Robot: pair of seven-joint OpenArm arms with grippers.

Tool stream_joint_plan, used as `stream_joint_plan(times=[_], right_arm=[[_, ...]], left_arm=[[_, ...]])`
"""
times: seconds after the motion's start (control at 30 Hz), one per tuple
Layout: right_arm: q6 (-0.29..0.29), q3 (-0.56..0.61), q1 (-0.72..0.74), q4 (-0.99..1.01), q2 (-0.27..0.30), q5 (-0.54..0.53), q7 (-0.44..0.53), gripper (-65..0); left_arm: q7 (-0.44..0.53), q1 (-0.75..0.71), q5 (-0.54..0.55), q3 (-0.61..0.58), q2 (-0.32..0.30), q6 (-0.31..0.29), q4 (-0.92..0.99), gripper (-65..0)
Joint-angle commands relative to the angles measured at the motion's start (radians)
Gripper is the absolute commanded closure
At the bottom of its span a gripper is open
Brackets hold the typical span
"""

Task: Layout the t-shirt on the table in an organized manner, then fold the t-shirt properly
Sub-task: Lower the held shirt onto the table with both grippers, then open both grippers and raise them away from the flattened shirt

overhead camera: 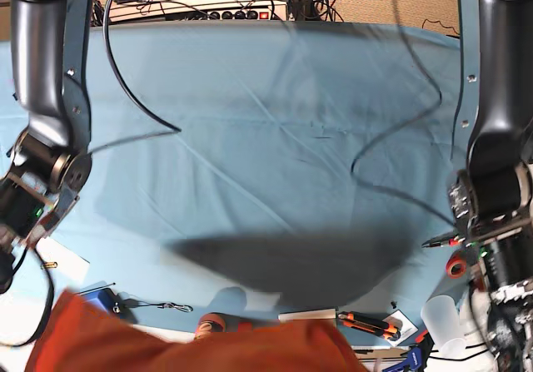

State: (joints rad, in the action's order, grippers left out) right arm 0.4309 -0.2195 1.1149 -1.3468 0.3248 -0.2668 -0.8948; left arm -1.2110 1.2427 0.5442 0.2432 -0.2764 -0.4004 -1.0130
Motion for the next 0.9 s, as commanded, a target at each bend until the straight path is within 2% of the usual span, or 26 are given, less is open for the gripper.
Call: stream_joint_plan(times=[0.0, 0.07, 0.13, 0.33, 0.43, 0.6, 0.87], right_arm=[[0.008, -0.01, 0.01, -0.01, 0.005, -0.029, 0.015, 0.0], [0.027, -0.026, -0.059, -0.01, 0.005, -0.071, -0.004, 0.0], [0.043, -0.043, -0.121, -0.011, 0.005, -0.111, -0.028, 0.0], [0.091, -0.141, -0.275, -0.067, 0.005, -0.246, -0.212, 0.0], [0.098, -0.2, -0.363, -0.133, 0.005, -0.278, -0.253, 0.0], [0.103, -0.284, -0.517, -0.262, 0.005, -0.345, -0.336, 0.0], [0.109, -0.319, -0.79, -0.367, 0.005, -0.392, -0.338, 0.0]], left_arm=[[0.021, 0.066, 0.053, 0.001, -0.016, 0.0, -0.018, 0.0], [-0.029, 0.055, 0.099, 0.001, -0.032, 0.0, -0.018, 0.0], [-0.061, -0.02, 0.145, 0.001, -0.043, -0.001, -0.019, 0.0], [-0.092, -0.27, 0.294, 0.002, -0.056, -0.005, -0.019, 0.0], [-0.105, -0.39, 0.337, 0.002, -0.057, -0.016, -0.02, 0.0], [-0.11, -0.519, 0.351, 0.002, -0.056, -0.016, -0.035, 0.0], [-0.12, -0.666, 0.349, 0.002, -0.059, -0.019, -0.109, 0.0]])
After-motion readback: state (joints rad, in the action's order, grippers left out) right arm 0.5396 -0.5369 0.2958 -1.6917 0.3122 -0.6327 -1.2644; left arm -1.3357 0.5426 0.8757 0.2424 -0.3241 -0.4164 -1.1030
